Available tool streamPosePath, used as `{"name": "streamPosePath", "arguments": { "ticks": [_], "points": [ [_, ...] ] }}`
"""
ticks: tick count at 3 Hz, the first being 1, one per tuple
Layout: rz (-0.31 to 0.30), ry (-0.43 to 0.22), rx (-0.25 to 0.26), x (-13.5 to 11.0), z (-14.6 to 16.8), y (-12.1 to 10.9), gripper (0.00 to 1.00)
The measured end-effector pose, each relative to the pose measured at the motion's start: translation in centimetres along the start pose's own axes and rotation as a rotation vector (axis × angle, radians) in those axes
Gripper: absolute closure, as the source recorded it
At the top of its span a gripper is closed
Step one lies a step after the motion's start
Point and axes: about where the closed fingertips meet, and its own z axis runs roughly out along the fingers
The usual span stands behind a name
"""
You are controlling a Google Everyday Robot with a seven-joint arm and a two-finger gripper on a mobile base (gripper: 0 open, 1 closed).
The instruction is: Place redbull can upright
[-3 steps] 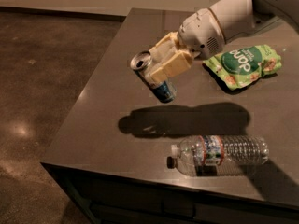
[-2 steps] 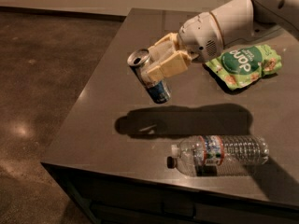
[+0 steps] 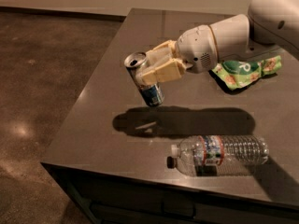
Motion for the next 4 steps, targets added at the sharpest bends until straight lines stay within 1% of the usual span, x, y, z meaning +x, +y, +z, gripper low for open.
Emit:
{"name": "streamPosePath", "arguments": {
  "ticks": [1, 2, 3, 4],
  "points": [
    [0.022, -0.054, 0.043, 0.4, 0.4, -0.6, 1.00],
    [0.053, -0.122, 0.074, 0.7, 0.7, -1.5, 1.00],
    [0.083, -0.189, 0.093, 0.9, 0.9, -2.6, 1.00],
    [0.098, -0.243, 0.104, 1.2, 1.2, -3.5, 1.00]
  ]
}}
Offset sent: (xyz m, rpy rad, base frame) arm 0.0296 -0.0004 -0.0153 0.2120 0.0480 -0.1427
